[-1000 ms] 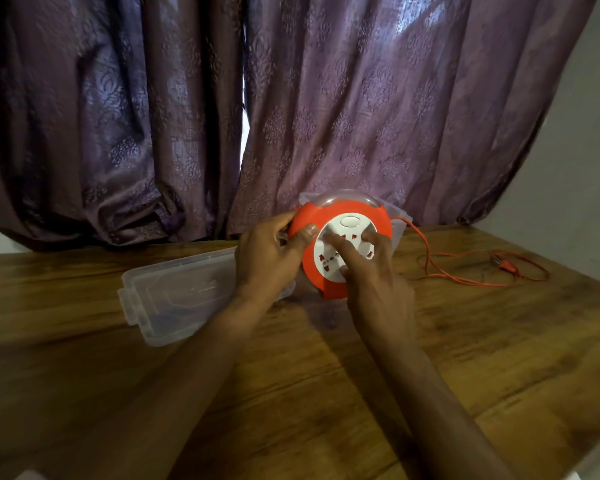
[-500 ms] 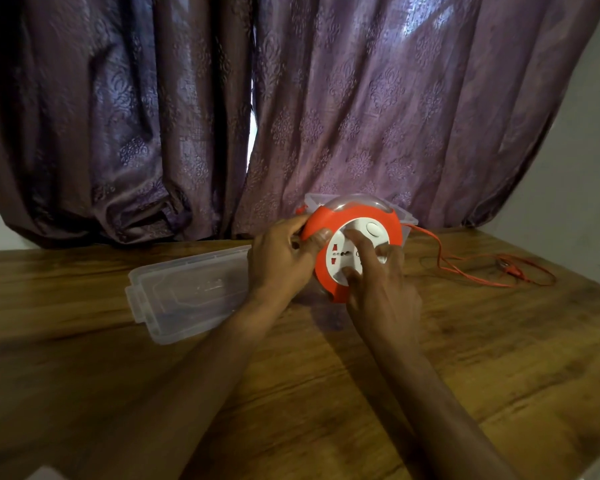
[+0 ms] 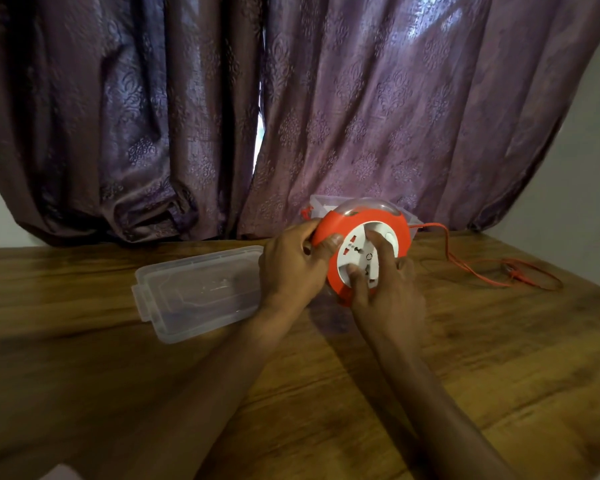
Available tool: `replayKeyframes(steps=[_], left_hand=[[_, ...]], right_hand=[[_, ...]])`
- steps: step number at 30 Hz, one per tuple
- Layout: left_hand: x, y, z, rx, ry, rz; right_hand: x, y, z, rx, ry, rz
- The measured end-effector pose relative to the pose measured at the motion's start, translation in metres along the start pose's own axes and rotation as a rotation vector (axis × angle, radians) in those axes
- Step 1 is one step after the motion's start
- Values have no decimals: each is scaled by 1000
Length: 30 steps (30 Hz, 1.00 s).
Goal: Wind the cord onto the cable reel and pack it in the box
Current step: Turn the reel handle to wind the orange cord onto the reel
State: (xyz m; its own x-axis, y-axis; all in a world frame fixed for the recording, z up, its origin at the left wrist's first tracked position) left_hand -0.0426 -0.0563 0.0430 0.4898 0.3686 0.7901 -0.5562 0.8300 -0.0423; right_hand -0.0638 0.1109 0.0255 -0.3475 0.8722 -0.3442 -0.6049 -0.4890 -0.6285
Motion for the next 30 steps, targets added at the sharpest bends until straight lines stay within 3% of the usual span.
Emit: replayKeyframes(steps=[9,14,20,23,30], left_hand=[[-5,9,-11,-11,0,25],[-10,13,-11,-55,-9,52],[-14,-2,-2,9,-43,-2],[-17,-4,0,26,-60,-29],[-25,-5,4,15,-104,-49]], right_hand=[[24,1,-1,29,249,245],[44,20,-2,-27,431,524],[16,-6,5,101,30,239],[1,-4,8,11,-124,35],[-13,18,2,-244,-270,-147]])
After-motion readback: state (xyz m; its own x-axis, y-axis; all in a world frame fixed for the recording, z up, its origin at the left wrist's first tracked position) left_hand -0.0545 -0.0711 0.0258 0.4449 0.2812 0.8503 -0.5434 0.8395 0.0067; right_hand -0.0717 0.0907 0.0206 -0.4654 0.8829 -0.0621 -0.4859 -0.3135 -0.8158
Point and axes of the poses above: each hand's wrist, its own z-axis towards the middle knuckle, its own y-axis out of the palm, x = y × z, the point moved 9 cm from there along z, towards the middle knuckle, and after that the axes turned 13 degrees about -z, right-handed, at the moved point
